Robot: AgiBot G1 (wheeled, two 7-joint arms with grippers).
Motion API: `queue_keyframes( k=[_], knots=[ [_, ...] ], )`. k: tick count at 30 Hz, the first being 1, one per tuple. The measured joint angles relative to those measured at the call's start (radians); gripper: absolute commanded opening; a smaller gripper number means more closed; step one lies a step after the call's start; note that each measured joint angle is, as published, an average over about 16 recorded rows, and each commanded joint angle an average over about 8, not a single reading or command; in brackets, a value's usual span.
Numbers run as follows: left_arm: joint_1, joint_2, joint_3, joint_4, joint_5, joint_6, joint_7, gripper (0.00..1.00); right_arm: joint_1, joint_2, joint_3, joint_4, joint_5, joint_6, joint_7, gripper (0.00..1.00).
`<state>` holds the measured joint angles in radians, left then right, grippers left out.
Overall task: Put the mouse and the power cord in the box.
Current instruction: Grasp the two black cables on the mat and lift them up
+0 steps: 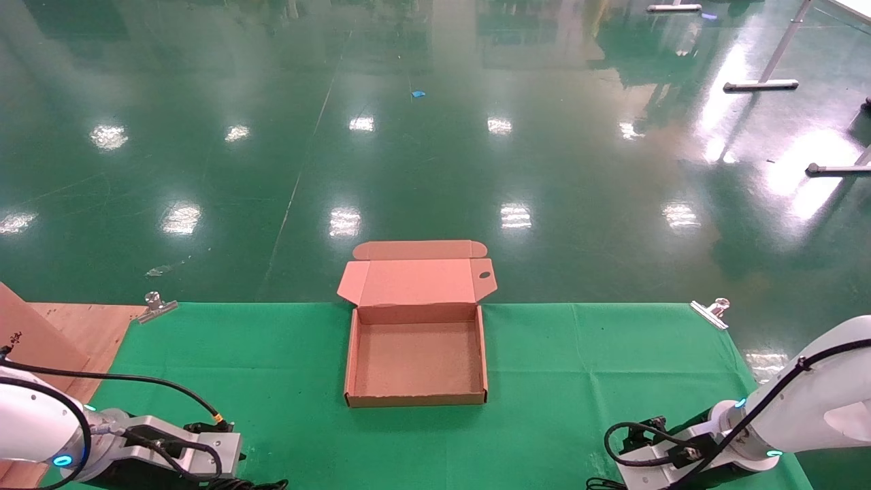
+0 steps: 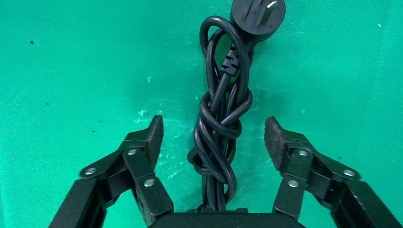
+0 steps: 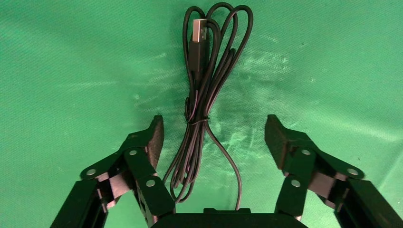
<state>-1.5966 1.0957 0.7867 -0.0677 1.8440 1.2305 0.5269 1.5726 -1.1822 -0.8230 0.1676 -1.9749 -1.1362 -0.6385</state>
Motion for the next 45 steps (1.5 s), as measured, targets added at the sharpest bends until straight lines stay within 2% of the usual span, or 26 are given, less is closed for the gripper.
queue_keyframes(
  k=[19,27,32,38,45],
  knots=[
    [0.005,0.004,0.001,0.044,0.001,0.019,0.037,0.00,0.024,-0.004,0.007,-0.068,0.013,-0.022,-0.049,0.00],
    [-0.023,0.001,0.001,0.044,0.000,0.050,0.046,0.00,0.047,0.015,0.019,-0.080,0.030,-0.054,-0.069,0.00],
    [-0.073,-0.002,0.001,0.030,0.000,0.090,0.048,0.00,0.095,0.040,0.036,-0.071,0.055,-0.104,-0.080,0.00],
    [-0.166,-0.001,-0.004,-0.005,-0.006,0.159,0.042,0.00,0.190,0.071,0.065,-0.029,0.098,-0.200,-0.080,0.00],
    [-0.298,0.027,-0.015,-0.084,-0.023,0.238,0.004,0.00,0.313,0.073,0.096,0.072,0.144,-0.310,-0.021,0.00]
  ],
)
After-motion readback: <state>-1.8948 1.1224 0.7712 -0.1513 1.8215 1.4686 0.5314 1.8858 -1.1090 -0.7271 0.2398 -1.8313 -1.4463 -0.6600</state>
